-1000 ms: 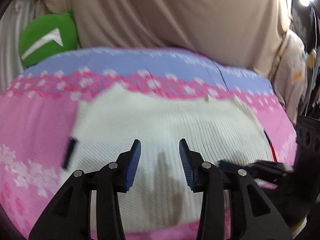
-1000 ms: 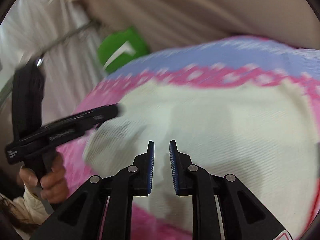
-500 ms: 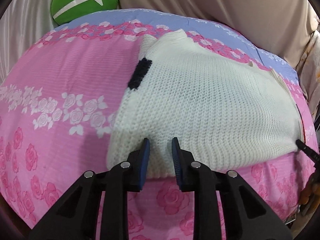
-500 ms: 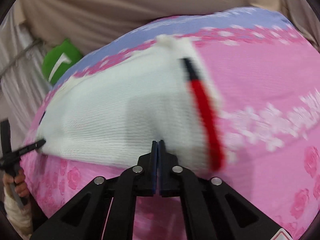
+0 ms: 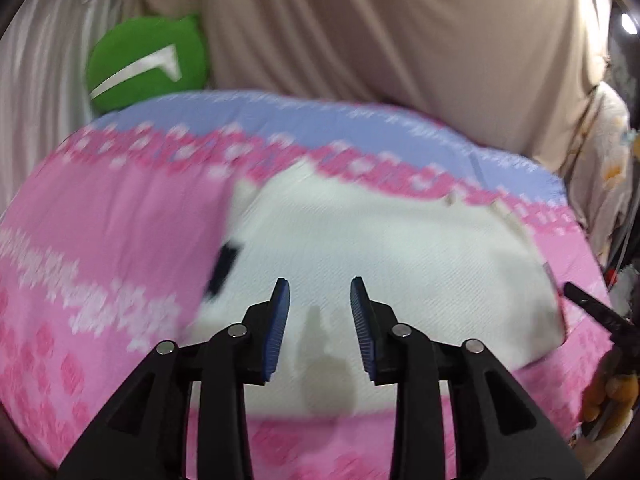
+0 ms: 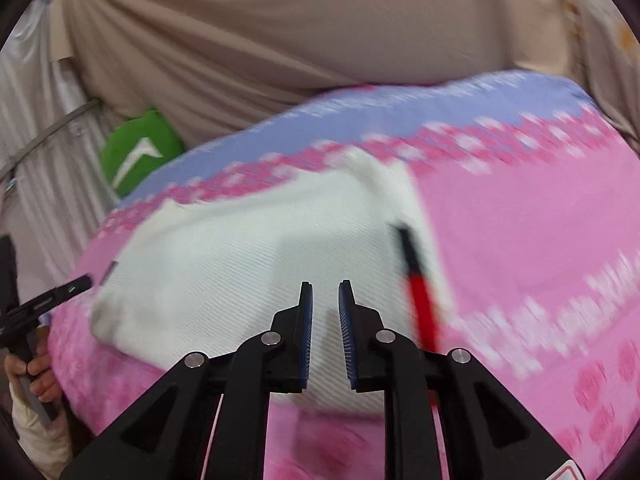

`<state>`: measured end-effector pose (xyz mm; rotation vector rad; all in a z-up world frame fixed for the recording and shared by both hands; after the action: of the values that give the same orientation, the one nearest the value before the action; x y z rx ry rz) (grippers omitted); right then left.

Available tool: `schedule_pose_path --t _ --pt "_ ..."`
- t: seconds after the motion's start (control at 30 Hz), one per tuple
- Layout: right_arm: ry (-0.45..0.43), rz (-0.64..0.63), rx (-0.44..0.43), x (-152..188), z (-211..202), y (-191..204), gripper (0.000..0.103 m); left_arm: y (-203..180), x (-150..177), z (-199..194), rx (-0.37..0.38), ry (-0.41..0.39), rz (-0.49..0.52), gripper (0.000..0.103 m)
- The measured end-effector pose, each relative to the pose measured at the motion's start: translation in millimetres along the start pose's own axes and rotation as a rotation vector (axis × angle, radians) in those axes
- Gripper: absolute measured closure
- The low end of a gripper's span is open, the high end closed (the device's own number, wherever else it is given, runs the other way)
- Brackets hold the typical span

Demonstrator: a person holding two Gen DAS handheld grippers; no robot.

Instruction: Fold small clothes

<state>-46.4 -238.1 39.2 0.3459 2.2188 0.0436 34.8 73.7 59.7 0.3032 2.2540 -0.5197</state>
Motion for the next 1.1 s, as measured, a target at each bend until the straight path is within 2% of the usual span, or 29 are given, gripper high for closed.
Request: schedule_pose_path --t 0.07,0.13,0.23,0.3,0.33,0.37,0.43,0.5,0.53,0.6,0.67,0.8,0.83,0.9,0.93,0.97,1.07,1.1 --pt "0.007 -0.080 -0.070 -15.7 24.2 43.1 0.084 -18.6 -16.5 18.9 0.040 -0.003 0.015 0.072" --pt "0.053 -0.123 -0.138 -20.8 51.0 78.2 0.082 -31.4 -27.0 46.4 0.056 0.017 0.026 0.072" --pt "0.154 -0.175 -0.167 -17.4 97.6 105.7 0.082 -26.3 -29.5 96.5 0.024 0.093 0.009 0.071" --pt "0.189 -0.187 -0.132 -16.6 117.7 98.1 0.085 -5.5 -27.0 120.1 -0.042 0.133 -0.008 0.071" --pt "0.183 -0.171 -0.120 -20.7 120.9 84.5 0.095 10.5 -26.5 124.3 -0.068 0.132 -0.026 0.069" --pt "0.177 -0.138 -0.104 -26.1 120.8 65.9 0.095 23.0 -26.3 122.8 -0.055 0.122 -0.042 0.070" --pt "0.138 -0.033 -0.029 -40.3 112.9 11.1 0.093 49.6 -25.5 112.1 -0.034 0.106 -0.094 0.072" --pt "0.110 0.066 0.132 -45.1 105.2 -53.8 0.091 69.4 -21.2 103.9 -0.049 0.089 -0.121 0.074" --pt "0.119 0.112 0.155 -43.6 106.2 -78.1 0.099 76.5 -17.5 102.1 -0.030 0.085 -0.133 0.079" --pt "0.138 0.229 0.039 -36.4 103.2 -106.3 0.103 82.5 -11.8 99.5 0.009 0.055 -0.142 0.081" --pt "0.132 0.192 0.068 -36.3 101.8 -102.3 0.103 78.4 -10.7 100.1 -0.022 0.041 -0.120 0.082" --pt "0.113 0.066 0.214 -41.9 99.9 -75.5 0.103 65.1 -15.3 100.9 -0.110 0.052 -0.075 0.082" --pt "0.098 0.060 0.204 -46.0 95.3 -65.3 0.091 60.6 -17.6 98.4 -0.121 0.053 -0.068 0.081" --pt "0.061 0.039 0.153 -59.2 89.8 -45.2 0.084 51.2 -26.1 94.7 -0.119 0.047 -0.053 0.076" --pt "0.047 0.026 0.148 -65.0 92.0 -36.8 0.079 45.4 -33.6 94.4 -0.123 0.034 -0.037 0.069" --pt "0.040 0.012 0.150 -73.1 95.6 -31.1 0.077 41.5 -39.7 96.7 -0.135 0.030 -0.021 0.063" --pt "0.103 0.001 0.135 -85.6 130.7 -28.2 0.077 45.5 -54.1 120.6 -0.179 0.061 -0.015 0.062" --pt "0.140 0.006 0.187 -82.6 145.7 -37.9 0.080 53.2 -55.1 131.7 -0.189 0.086 -0.030 0.062"
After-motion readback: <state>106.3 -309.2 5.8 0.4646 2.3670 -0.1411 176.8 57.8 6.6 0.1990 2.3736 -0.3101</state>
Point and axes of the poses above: each gripper's, at about its wrist camera, not at the fingertips, and z roughly the way its jaws point, y to its left, x to its underside, the point moved 4 cm from there along z, roughly the way its jaws point, and after that the axes turned 8 degrees about x, right-handed, at the moved point
